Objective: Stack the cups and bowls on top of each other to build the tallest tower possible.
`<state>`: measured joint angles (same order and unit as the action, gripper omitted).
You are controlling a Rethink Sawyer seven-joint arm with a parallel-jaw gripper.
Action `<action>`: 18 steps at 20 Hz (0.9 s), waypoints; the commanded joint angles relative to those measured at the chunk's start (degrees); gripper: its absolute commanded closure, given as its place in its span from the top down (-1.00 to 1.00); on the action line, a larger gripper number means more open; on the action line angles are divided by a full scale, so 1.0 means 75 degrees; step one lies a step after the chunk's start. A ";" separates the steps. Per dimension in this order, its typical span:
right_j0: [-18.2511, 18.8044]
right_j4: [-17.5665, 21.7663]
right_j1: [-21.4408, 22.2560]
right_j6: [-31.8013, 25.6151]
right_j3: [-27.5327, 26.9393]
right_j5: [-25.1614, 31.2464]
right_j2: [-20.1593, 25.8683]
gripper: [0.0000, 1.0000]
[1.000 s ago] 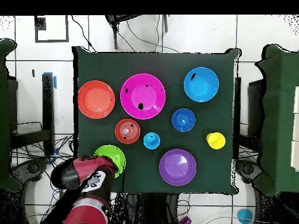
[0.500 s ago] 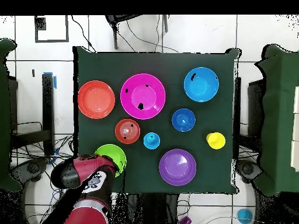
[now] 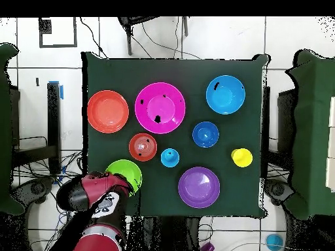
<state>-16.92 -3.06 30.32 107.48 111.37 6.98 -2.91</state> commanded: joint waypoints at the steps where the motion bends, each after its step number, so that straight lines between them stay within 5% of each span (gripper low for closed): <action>1: 0.0331 0.0157 0.0249 0.0622 -0.0466 0.0486 0.0427 -1.00; 18: 0.0762 0.0402 0.0509 0.0156 -0.0709 0.1188 0.0479 -1.00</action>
<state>-12.52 -3.04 34.52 107.48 110.83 8.60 -2.93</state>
